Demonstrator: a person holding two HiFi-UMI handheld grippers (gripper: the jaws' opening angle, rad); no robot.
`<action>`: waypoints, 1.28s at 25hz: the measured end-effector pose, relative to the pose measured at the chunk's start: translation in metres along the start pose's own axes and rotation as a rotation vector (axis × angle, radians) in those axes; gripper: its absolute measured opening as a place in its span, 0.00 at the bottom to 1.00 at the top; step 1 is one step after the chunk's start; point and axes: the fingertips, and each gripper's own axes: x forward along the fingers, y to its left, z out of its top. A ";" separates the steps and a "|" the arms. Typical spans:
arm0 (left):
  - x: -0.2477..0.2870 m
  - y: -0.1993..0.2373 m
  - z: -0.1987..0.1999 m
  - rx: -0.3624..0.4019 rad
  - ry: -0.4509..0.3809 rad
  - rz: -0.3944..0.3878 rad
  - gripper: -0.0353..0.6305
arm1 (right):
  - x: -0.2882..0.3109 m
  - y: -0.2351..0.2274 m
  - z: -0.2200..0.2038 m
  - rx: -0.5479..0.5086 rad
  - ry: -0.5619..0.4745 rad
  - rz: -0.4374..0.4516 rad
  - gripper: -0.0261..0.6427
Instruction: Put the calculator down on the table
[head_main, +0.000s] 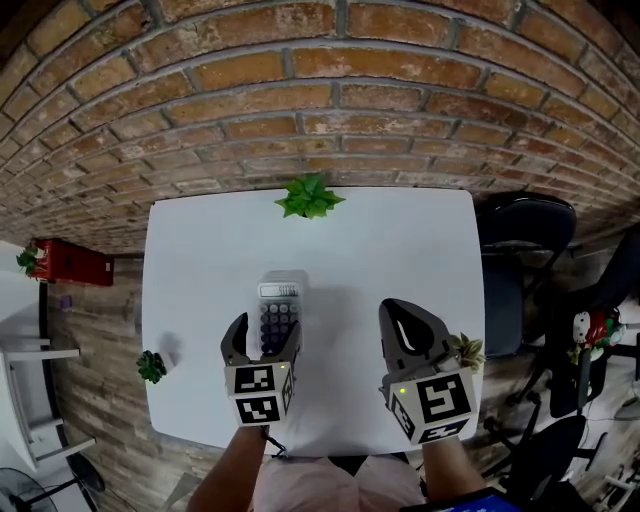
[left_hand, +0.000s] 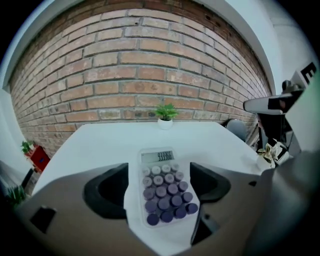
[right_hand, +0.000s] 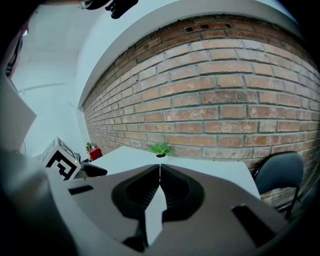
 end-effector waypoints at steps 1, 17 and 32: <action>-0.006 0.001 0.006 -0.001 -0.028 0.010 0.62 | -0.001 0.001 0.001 -0.003 -0.004 0.002 0.05; -0.202 -0.013 0.150 -0.046 -0.649 0.144 0.09 | -0.060 0.060 0.091 -0.153 -0.231 0.123 0.04; -0.264 -0.024 0.179 -0.018 -0.775 0.192 0.09 | -0.108 0.084 0.142 -0.251 -0.384 0.155 0.04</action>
